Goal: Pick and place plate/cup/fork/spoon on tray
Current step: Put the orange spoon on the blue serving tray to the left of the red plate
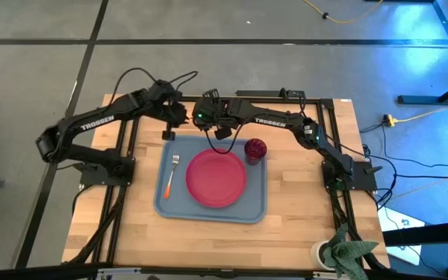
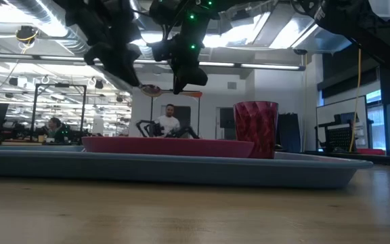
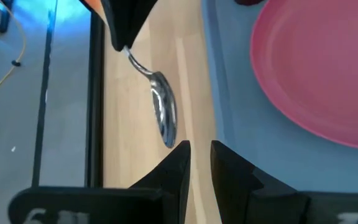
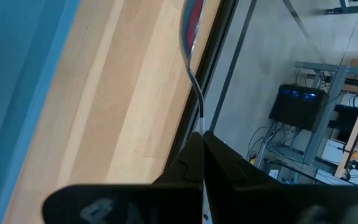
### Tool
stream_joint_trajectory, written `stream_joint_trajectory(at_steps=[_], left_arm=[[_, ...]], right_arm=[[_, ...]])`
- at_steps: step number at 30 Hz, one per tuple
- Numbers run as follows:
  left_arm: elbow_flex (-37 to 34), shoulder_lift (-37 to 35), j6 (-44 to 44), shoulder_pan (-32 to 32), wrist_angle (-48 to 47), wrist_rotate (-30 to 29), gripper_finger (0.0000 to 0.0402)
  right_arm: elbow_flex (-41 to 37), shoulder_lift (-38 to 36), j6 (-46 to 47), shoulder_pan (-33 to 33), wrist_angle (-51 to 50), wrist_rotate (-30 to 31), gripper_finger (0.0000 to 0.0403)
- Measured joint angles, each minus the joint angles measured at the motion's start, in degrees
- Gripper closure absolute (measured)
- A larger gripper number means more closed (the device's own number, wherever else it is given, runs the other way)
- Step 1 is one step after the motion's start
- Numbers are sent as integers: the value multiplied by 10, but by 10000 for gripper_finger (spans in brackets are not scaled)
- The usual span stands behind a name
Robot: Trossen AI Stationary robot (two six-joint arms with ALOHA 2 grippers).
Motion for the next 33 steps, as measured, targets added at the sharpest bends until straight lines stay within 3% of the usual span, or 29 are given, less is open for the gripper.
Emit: stream_joint_trajectory(at_steps=[17,23,33], left_arm=[[0,14,-36,-1,40,-7,345],[0,-1,-61,-15,35,-56,345],[0,-6,-63,-19,24,-59,345]], right_arm=[[0,-1,0,0,2,1,403],[0,-1,0,0,2,-1,403],[0,-1,0,0,1,-15,403]])
